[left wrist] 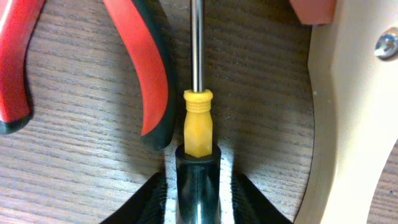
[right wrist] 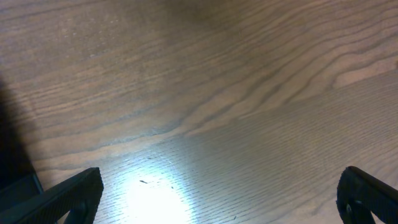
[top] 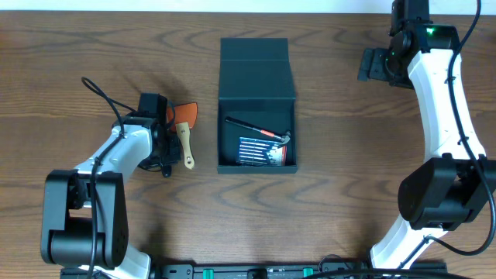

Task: Pack container
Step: 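Lower the left gripper and close it on the screwdriver handle, then lift the screwdriver with the left gripper and carry it to the box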

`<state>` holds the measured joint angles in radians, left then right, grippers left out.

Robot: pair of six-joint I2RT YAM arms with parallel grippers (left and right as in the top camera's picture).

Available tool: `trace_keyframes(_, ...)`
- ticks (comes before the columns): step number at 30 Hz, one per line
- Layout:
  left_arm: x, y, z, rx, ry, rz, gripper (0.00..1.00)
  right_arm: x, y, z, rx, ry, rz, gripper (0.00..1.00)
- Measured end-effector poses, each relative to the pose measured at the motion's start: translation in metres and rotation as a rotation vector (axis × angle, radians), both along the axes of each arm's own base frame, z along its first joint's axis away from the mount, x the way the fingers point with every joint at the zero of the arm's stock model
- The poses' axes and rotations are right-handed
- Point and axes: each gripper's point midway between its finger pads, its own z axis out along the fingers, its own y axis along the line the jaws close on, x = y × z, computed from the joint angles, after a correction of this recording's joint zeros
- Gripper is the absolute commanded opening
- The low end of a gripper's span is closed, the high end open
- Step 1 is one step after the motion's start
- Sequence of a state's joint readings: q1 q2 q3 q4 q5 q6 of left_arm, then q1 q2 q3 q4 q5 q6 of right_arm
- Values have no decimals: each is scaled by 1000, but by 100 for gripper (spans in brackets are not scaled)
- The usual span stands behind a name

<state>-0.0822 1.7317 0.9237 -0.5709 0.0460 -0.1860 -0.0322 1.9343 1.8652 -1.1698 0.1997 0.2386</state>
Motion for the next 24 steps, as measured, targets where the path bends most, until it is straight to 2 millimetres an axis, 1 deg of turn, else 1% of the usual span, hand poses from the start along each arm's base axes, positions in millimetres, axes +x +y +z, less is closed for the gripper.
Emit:
trace_keyframes(1, 0, 0, 0, 0, 1, 1, 27, 0, 0, 0, 0, 0, 0, 99)
trace_keyframes(9, -3, 0, 0, 0, 15, 0, 24, 0, 0, 0, 0, 0, 0, 99)
trace_keyframes(12, -5, 0, 0, -1, 23, 1, 19, 0, 0, 0, 0, 0, 0, 99)
trace_keyframes(13, -6, 0, 0, 0, 24, 1, 15, 0, 0, 0, 0, 0, 0, 99)
trace_keyframes(15, -5, 0, 0, 0, 24, 1, 10, 0, 0, 0, 0, 0, 0, 99)
trace_keyframes(20, -6, 0, 0, -1, 27, 0, 6, 0, 0, 0, 0, 0, 0, 99)
trace_keyframes(24, -6, 0, 0, -1, 29, 0, 6, 0, 0, 0, 0, 0, 0, 99)
